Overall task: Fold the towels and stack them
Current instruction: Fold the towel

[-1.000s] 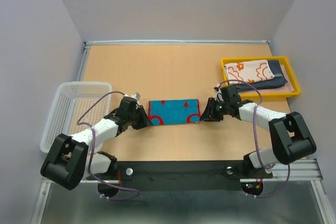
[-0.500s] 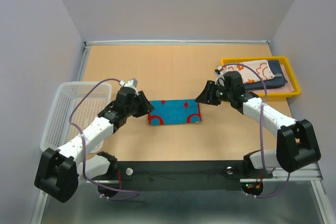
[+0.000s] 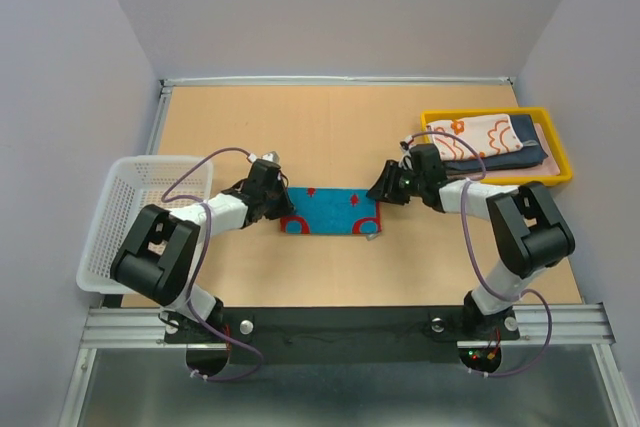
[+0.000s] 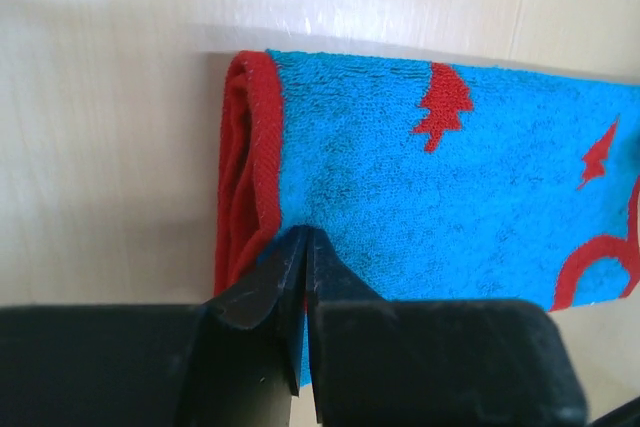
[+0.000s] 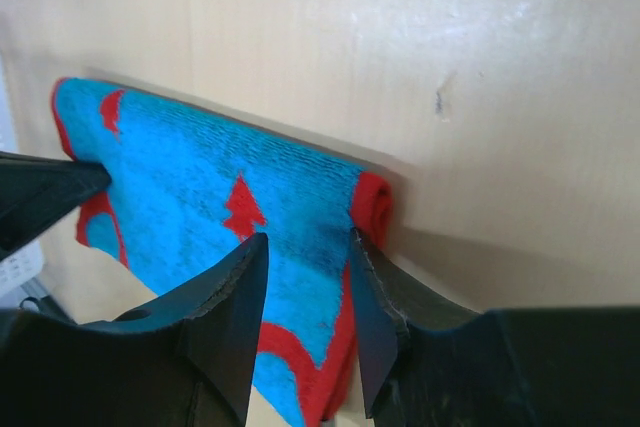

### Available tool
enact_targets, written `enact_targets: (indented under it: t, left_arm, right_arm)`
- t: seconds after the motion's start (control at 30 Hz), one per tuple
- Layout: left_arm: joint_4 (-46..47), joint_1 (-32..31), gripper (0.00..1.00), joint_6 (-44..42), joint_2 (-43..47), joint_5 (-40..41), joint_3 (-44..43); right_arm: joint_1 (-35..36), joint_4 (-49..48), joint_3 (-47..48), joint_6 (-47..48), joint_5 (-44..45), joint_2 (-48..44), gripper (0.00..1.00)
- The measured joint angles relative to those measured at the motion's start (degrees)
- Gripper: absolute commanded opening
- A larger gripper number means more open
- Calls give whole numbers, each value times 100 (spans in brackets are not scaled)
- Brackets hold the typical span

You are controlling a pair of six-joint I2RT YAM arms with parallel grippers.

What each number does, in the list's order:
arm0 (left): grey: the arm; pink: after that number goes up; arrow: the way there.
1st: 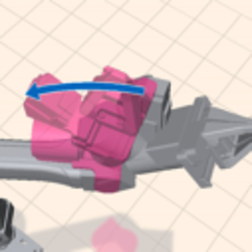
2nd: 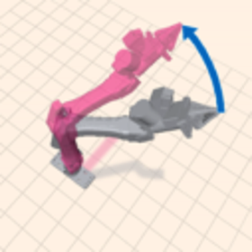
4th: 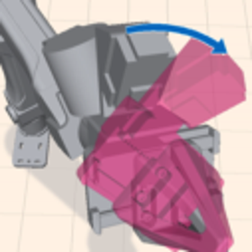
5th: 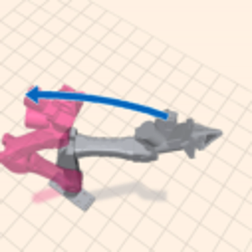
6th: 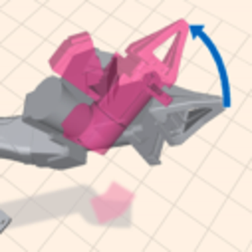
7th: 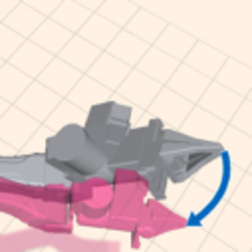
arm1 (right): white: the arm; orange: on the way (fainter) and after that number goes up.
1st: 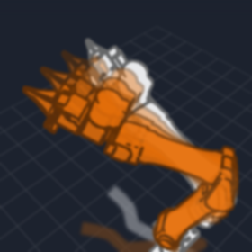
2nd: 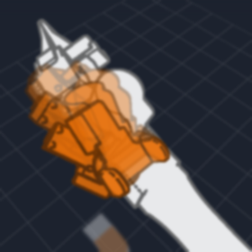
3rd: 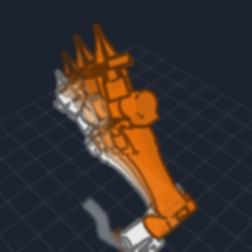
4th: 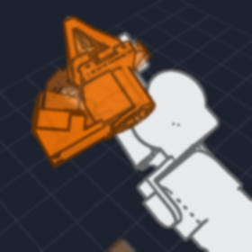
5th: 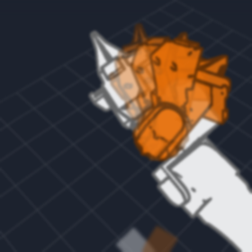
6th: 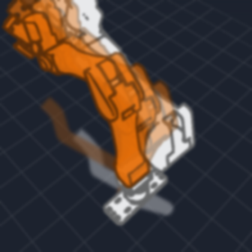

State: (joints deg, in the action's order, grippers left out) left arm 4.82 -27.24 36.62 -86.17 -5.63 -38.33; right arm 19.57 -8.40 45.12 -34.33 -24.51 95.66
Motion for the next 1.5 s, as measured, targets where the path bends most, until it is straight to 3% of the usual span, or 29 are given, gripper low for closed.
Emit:
enact_targets:
  t: [0.33, 0.53, 0.73, 0.8, 0.87, 0.93, 1.03, 1.07, 1.1, 1.2, 1.3, 1.5]
  left_arm:
    - [52, 109, 15, -136, -31, 149, -39]
    - [52, 109, 15, -166, -31, 181, -39]
    - [2, 212, 15, -238, -31, 245, -66]
    - [-55, 264, 18, -302, -39, 286, -109]
    - [-146, 297, 30, -374, -72, 337, -186]
    - [-286, 299, 41, -479, -149, 413, -367]
    - [-514, 289, 65, -647, -142, 538, -651]
    - [-566, 271, 75, -706, -136, 614, -726]
    - [-682, 214, 79, -776, -94, 737, -848]
    - [-1097, -98, 87, -957, 131, 1147, -1255]
    - [-1392, -673, 89, -1067, 321, 1545, -1694]
    - [-1825, -2201, 86, -1128, 168, 2048, -2503]
  right_arm:
    - [44, 463, -201, 380, -199, -787, 44]
    - [629, 494, -466, 439, -621, -1207, 32]
    - [750, 708, -1097, 431, -483, -988, 30]
    - [743, 789, -1137, 422, -435, -960, 30]
    - [741, 807, -1099, 437, -330, -981, 32]
    - [741, 955, -1027, 492, -142, -1054, 35]
    - [713, 1510, -717, 688, 385, -1351, 47]
    - [702, 1646, -601, 761, 566, -1449, 56]
    - [647, 1755, -474, 802, 748, -1554, 60]
    - [275, 2074, -151, 1001, 1287, -1849, 75]
    - [-232, 2240, -59, 1082, 1644, -1985, 86]
    - [-1198, 2669, -74, 1093, 1869, -1912, 90]
